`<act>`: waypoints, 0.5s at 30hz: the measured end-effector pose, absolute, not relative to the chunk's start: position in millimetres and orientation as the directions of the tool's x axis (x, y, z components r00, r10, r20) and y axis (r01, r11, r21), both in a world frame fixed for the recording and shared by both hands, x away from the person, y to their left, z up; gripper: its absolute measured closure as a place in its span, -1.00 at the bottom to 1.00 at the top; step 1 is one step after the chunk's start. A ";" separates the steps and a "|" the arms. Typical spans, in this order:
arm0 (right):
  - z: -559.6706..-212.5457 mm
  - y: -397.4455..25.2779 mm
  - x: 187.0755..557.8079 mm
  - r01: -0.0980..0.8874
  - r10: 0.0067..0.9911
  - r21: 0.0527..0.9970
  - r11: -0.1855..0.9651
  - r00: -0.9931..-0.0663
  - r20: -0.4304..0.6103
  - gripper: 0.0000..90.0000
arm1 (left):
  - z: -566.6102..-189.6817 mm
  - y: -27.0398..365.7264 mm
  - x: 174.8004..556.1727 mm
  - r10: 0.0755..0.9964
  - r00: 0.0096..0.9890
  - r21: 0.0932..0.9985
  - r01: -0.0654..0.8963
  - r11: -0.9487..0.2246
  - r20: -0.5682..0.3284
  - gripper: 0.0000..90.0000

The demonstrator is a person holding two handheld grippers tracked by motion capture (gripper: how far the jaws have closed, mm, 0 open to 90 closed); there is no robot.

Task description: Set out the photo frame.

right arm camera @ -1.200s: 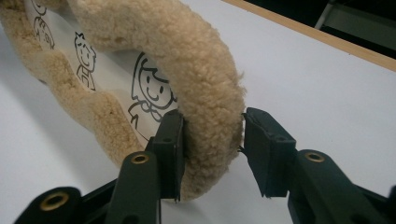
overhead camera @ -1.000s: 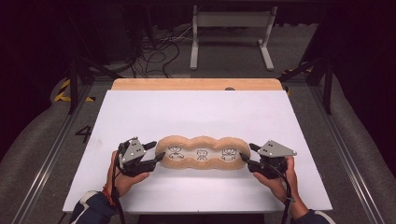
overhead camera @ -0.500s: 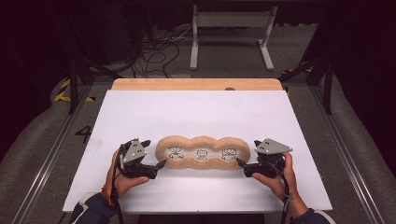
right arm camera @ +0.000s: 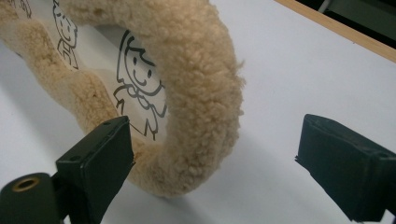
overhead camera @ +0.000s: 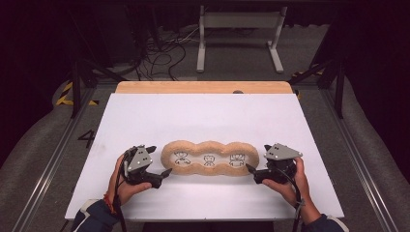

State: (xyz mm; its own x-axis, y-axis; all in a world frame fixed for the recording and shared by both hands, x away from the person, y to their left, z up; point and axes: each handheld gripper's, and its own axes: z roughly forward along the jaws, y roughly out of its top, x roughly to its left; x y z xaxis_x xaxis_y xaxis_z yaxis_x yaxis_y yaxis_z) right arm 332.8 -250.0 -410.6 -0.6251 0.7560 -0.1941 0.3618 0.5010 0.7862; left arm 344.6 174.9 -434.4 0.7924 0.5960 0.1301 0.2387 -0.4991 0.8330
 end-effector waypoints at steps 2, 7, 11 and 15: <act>-409.4 -251.1 330.8 0.355 0.755 0.784 0.510 -0.620 -0.210 -0.77 | -434.6 175.8 343.2 0.592 0.794 0.832 0.232 -0.504 0.137 -0.81; -409.9 -253.9 328.8 0.354 0.754 0.777 0.521 -0.616 -0.226 -0.76 | -436.3 180.5 342.4 0.601 0.788 0.828 0.243 -0.506 0.137 -0.81; -413.3 -256.1 326.1 0.356 0.748 0.766 0.536 -0.621 -0.234 -0.72 | -437.3 184.5 342.0 0.608 0.781 0.826 0.245 -0.508 0.142 -0.81; -414.6 -261.5 324.3 0.359 0.753 0.768 0.531 -0.615 -0.234 -0.72 | -439.6 189.0 340.1 0.611 0.776 0.819 0.245 -0.519 0.155 -0.81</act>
